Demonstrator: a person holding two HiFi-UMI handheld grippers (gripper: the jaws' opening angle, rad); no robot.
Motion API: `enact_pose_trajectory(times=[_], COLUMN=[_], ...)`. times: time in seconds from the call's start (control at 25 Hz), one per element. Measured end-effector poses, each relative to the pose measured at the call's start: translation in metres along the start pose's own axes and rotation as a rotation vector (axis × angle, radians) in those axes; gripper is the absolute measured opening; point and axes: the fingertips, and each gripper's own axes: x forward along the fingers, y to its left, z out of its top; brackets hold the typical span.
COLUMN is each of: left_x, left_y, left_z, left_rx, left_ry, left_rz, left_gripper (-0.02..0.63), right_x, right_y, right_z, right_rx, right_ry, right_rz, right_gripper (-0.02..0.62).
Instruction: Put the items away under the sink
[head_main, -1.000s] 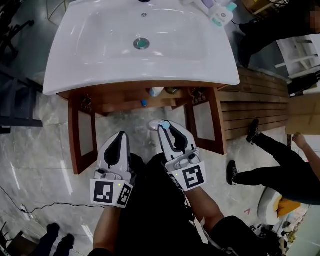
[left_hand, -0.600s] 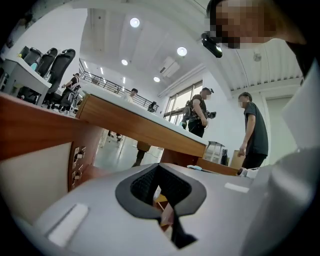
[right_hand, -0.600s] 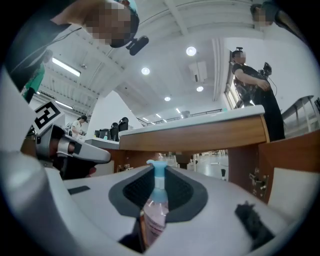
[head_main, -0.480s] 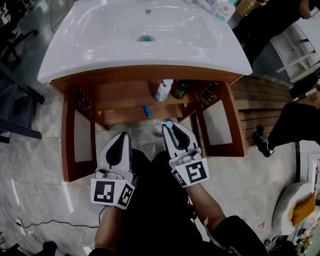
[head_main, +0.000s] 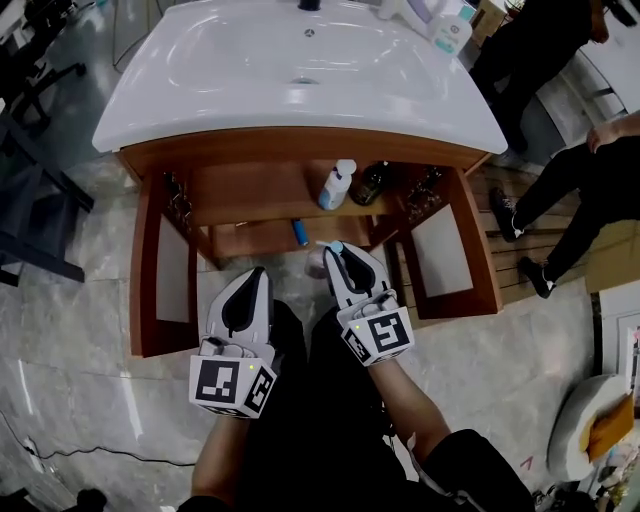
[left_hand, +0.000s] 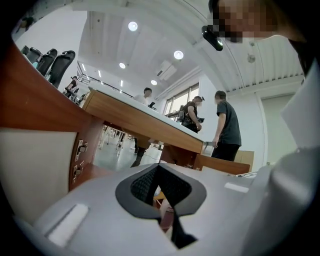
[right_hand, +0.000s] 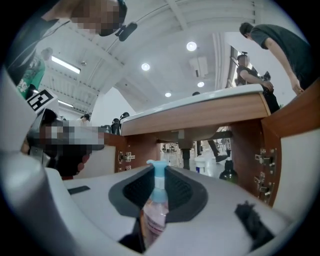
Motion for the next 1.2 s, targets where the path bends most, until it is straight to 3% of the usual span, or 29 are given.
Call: enact_pose_trajectory(times=[0.4,1.2], left_x=[0.003,0.002], left_y=[0.013,0.026], left_z=[0.004,0.000], left_rx=[0.006,0.006], left_ry=[-0.001,0.009], left_rz=[-0.001,-0.015], left_gripper=[0.006,0.006], right_x=[0.040,0.130], right_y=[-0.006,-0.038], right_z=[0.002,0.016], right_rx=[0.014,-0.013], right_ry=[-0.019,-0.069], right_rz=[0.015,-0.046], right_gripper=[0.071,0.071])
